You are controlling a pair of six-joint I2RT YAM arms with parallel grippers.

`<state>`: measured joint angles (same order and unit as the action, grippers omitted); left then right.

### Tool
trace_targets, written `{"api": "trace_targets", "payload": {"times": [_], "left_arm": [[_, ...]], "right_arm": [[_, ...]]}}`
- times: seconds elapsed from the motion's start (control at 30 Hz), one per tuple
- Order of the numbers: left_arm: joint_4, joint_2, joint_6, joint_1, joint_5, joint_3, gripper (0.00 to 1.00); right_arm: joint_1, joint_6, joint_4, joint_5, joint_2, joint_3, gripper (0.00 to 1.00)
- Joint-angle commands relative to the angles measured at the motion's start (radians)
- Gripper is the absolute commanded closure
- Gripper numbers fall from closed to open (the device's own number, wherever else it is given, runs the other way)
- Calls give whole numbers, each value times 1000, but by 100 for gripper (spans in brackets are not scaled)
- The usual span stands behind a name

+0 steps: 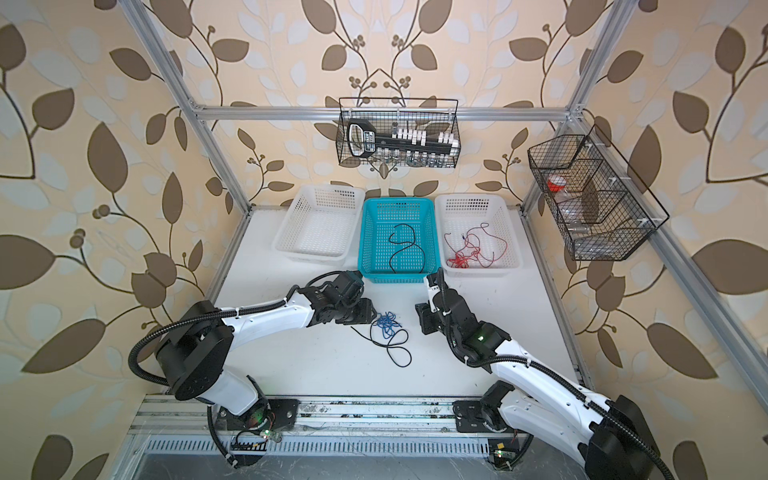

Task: Untangle and sort cables by color
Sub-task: Untie the cable.

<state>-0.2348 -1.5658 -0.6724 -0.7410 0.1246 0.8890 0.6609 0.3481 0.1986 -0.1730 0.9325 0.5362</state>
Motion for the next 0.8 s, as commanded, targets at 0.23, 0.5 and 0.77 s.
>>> {"api": "trace_targets", "payload": {"times": [0.23,0.5,0.77], "left_arm": [[-11,-19,14,-15,13,47,60],[-22,-37,25,-30,8,60,62],[-30,-80,30,-35,7,78,67]], "right_arm": [[-5,-3,-13,2,19,-11,58],[-7,-6,-19,10,34,-7,58],[-9,-5,-17,5,30,-11,58]]}}
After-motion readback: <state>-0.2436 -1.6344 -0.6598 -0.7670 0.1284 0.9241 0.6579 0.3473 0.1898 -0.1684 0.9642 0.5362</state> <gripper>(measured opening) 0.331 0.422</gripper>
